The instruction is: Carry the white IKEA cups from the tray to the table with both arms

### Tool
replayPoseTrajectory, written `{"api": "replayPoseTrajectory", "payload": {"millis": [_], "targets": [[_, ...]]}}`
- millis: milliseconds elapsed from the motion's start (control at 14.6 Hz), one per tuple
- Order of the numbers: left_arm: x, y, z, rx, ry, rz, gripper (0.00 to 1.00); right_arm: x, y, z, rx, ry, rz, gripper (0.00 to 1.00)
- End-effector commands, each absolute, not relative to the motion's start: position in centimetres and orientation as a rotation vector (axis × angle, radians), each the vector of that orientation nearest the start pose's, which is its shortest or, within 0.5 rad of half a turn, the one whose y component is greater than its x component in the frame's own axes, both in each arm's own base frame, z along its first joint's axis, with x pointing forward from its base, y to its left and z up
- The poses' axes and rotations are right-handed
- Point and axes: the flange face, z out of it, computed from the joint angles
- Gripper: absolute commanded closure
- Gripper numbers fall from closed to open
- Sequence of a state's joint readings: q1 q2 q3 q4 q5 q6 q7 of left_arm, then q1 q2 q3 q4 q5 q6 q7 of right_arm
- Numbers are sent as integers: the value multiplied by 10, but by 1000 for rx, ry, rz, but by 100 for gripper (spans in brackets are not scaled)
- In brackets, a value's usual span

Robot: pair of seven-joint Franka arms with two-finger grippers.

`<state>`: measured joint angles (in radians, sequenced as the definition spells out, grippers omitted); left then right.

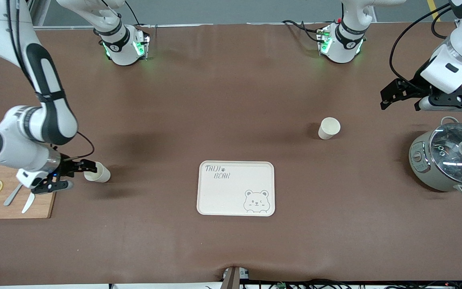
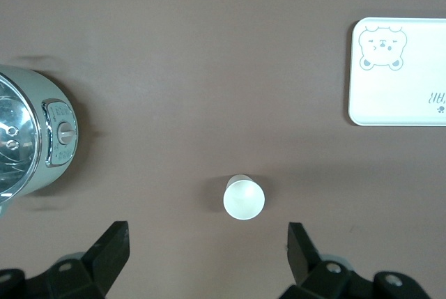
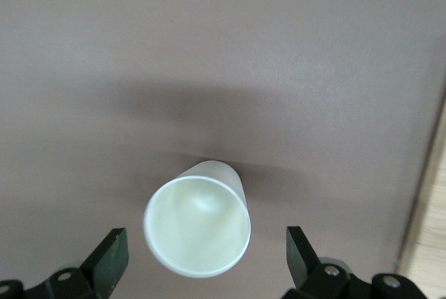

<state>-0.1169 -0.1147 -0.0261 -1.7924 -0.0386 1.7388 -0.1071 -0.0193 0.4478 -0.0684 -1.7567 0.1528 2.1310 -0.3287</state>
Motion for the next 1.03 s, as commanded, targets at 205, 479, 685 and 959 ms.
{"api": "replayPoseTrajectory", "payload": {"millis": [205, 479, 685, 959], "targets": [[539, -89, 616, -3193, 69, -127, 0, 657, -29, 456, -3048, -117, 244, 0], [546, -85, 624, -3203, 42, -154, 0, 604, -24, 565, -3087, -116, 244, 0], [546, -76, 624, -3200, 33, -134, 0, 561, -25, 626, -3153, -127, 222, 0], [546, -61, 625, -3197, -1, -133, 0, 514, -33, 660, -3163, -107, 119, 0]]}}
